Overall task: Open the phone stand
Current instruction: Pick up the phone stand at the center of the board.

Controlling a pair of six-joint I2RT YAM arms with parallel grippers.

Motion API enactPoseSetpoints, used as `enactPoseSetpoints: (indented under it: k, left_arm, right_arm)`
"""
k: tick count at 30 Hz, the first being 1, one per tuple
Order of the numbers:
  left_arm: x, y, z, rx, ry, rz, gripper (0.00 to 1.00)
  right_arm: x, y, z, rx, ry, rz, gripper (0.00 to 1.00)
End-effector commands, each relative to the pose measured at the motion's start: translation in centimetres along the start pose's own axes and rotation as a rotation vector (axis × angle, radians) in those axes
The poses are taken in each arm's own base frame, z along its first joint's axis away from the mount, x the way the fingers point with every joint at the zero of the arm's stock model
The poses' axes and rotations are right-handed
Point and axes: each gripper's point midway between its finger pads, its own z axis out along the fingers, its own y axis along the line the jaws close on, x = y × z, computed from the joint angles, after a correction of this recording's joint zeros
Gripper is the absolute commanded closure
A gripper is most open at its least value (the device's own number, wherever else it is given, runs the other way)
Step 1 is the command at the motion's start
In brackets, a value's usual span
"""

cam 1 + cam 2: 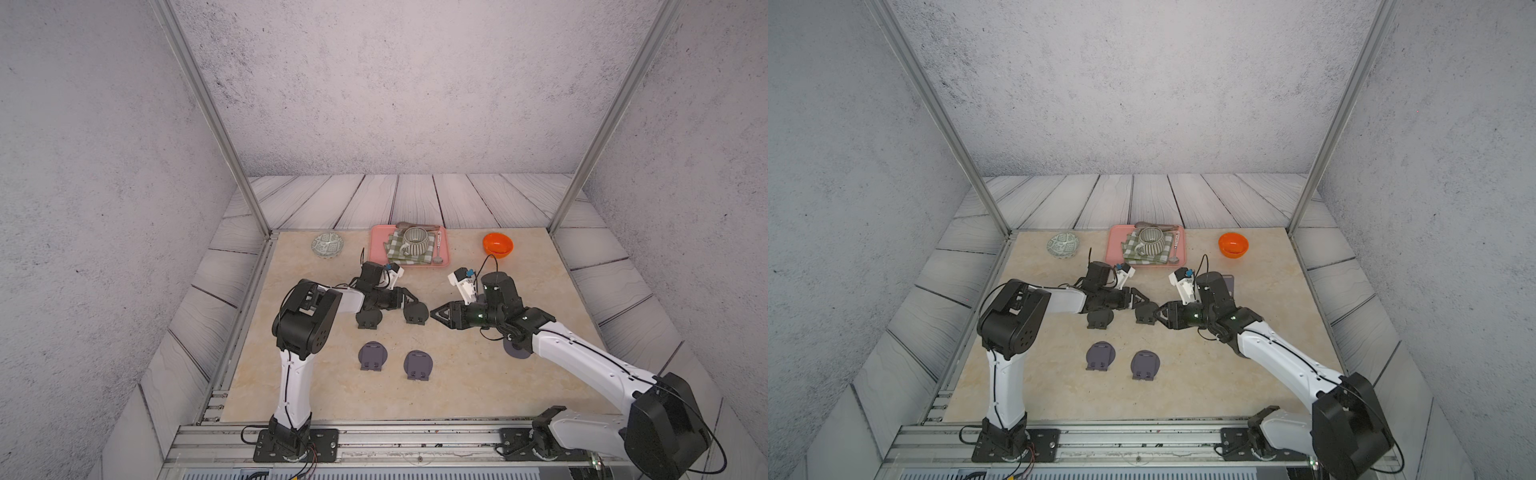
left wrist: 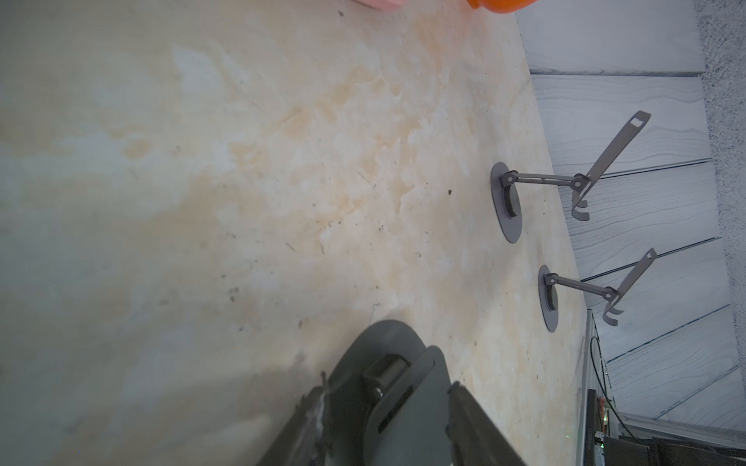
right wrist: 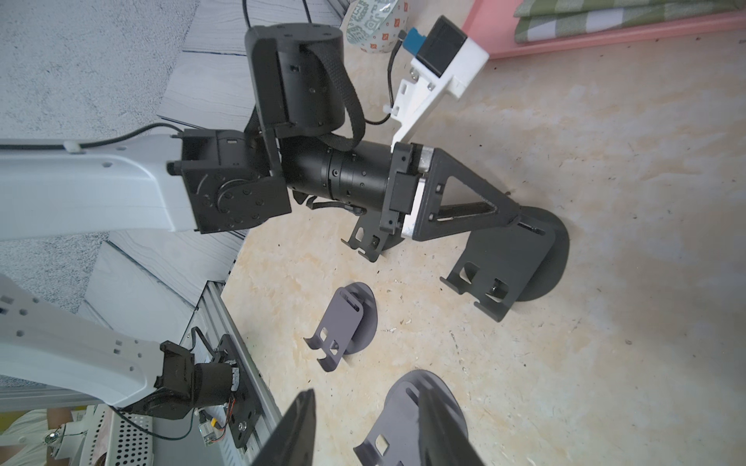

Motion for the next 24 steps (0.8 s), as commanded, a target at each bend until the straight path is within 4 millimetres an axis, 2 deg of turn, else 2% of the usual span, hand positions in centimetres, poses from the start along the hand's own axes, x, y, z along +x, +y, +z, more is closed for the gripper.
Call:
enactPoseSetpoints:
  k: [1,12,15,18,24]
  left_arm:
    - [0.15,0.15,0.56,0.027,0.018,-0.01,0.53]
    - [0.89,0.26,0.78,0.038,0.054,-0.037,0.75]
    - [0.98,0.21,0.77,0.04,0.059,-0.04,0.84]
    - [1.0,0.03,0.72,0.047,0.063,-0.038,1.0]
    - [0.96,-0.17,0.51,0.047,0.06,-0.04,1.0]
  right_arm:
    - [-0.52,0.25,-0.24,-0.008,-0.01,-0.012,0.55]
    - [-0.4,0.27,-0.3,-0.007,-0.01,-0.012,0.55]
    - [-0.31,0.14,-0.29,-0.004,-0.009,-0.01,0.55]
    - [-0.25,0.13,-0.34,-0.003,-0.009,-0.009,0.55]
    - [-0.2,0.1,-0.45,0.002,-0.009,-0.007,0.55]
